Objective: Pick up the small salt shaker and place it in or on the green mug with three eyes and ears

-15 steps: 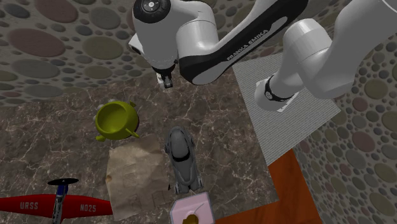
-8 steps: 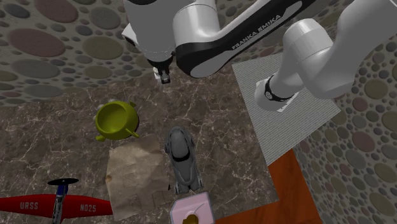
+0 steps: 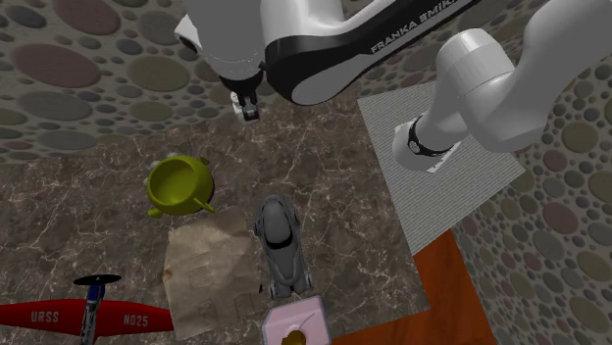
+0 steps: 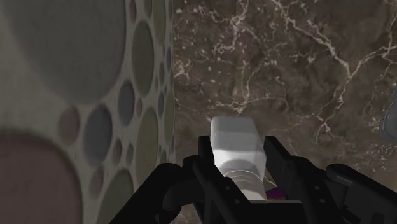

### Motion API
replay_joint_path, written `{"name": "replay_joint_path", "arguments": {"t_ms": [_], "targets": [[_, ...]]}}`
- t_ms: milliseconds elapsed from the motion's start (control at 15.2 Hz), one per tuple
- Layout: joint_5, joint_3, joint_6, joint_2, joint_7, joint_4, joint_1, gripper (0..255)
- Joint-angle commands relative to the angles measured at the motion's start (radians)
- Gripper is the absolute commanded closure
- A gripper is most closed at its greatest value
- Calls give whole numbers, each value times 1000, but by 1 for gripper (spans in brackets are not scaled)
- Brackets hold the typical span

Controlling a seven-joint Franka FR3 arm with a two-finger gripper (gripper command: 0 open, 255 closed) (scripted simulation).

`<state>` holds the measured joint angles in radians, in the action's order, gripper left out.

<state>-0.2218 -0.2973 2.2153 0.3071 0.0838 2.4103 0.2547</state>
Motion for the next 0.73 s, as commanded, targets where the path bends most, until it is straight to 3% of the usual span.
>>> {"name": "replay_joint_path", "arguments": {"t_ms": [0,660], "targets": [[0,3,-30,15,2,-14,0,255],[9,17,-171,56,12,-115,-4,255]]}}
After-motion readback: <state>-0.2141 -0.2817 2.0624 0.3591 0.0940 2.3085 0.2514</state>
